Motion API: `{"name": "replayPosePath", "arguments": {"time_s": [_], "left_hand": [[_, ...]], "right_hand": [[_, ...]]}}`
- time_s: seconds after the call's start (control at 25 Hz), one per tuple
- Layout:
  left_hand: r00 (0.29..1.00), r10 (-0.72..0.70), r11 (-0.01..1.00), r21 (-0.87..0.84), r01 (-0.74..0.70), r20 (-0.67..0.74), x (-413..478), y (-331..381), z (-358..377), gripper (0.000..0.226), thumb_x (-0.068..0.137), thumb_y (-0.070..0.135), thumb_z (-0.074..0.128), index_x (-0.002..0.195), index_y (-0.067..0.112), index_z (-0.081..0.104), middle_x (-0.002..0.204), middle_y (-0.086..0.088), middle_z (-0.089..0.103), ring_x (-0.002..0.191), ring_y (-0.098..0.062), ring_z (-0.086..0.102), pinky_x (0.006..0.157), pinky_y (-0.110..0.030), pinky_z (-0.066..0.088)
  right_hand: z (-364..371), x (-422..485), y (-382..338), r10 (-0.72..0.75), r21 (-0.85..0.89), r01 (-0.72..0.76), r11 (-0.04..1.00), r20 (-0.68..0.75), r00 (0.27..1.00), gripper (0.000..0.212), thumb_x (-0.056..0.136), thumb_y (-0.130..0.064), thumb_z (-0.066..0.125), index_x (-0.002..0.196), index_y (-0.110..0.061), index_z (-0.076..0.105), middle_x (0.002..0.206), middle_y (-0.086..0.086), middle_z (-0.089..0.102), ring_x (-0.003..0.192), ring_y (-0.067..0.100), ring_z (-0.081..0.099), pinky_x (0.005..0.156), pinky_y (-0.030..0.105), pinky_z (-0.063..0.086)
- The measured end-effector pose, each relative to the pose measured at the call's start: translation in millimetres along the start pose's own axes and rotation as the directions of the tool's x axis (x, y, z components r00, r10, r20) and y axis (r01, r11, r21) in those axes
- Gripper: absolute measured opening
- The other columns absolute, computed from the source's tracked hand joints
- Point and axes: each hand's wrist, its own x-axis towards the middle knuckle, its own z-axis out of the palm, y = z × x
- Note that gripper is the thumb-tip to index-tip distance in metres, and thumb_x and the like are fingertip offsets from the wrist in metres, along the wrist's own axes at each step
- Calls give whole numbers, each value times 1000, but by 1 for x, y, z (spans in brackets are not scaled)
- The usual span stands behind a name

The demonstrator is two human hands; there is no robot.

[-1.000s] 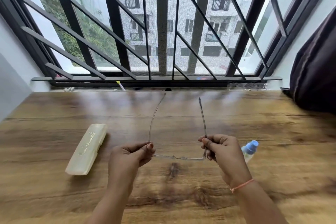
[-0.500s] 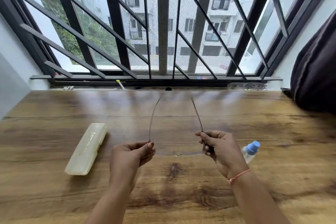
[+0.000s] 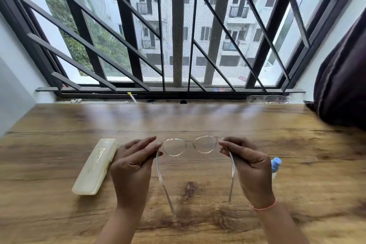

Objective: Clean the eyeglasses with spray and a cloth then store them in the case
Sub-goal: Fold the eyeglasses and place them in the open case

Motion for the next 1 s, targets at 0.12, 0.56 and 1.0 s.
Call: {"name": "replayPosePath", "arguments": {"time_s": [0.12,0.56,1.0], "left_hand": [[995,90,996,30,-89,-33,1,1,0,20,68,10,75,86,15,74,89,5,71,89,-20,62,83,-16,44],[977,177,965,-175,-196,-117,5,21,-7,8,75,16,63,74,14,71,80,8,70,80,-8,65,75,-21,48],[968,215,959,-159,-234,-131,-2,31,-9,9,74,19,66,72,12,72,76,7,70,78,-11,65,72,-24,50]], "right_hand": [[-2,-3,-4,-88,-56,87,995,-9,996,35,76,0,63,93,-29,74,91,-11,70,79,16,65,74,28,56],[0,-4,-43,-425,-321,414,852,39,904,6,74,2,69,78,-1,72,74,3,70,70,23,63,68,21,46],[3,-7,-47,-473,-624,501,599,228,851,31,68,17,62,89,-2,74,73,5,65,73,16,52,73,14,40]]}}
